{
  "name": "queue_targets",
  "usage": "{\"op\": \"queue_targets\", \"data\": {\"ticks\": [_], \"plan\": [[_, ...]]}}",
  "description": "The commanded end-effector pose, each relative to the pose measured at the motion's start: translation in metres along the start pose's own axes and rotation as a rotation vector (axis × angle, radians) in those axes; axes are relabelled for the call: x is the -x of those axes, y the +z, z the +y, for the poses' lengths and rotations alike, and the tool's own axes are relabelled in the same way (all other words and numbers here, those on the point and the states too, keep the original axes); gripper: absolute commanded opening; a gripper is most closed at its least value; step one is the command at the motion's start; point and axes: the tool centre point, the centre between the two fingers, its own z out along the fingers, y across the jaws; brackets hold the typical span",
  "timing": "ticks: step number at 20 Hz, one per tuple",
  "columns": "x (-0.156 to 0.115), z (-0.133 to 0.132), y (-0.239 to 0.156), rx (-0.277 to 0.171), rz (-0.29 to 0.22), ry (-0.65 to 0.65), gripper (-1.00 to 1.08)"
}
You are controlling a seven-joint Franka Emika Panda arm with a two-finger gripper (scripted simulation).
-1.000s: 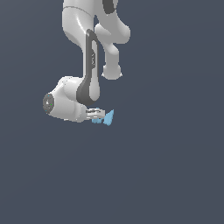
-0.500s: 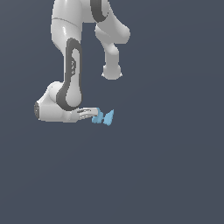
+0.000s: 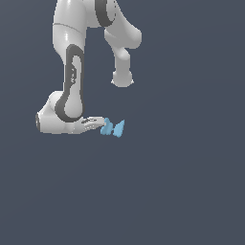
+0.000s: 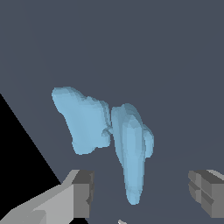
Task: Pick up the object and move it to a goal position.
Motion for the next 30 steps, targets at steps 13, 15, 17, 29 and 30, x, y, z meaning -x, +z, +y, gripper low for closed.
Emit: {"op": "queue_targets", "data": {"ticks": [13,15,17,29,30], "plan": [[0.001,-0.001,0.027,-0.004,-0.002,-0.002,0.68],[0.001,-0.001,0.027,-0.004,-0.002,-0.002,-1.00],[0.001,-0.001,0.027,-0.004,-0.002,-0.002,-1.00],[0.003,-0.008,0.027,-0.004,-0.002,-0.002,-1.00],[0.004,-0.011,0.026,-0.004,-0.002,-0.002,-1.00]]}}
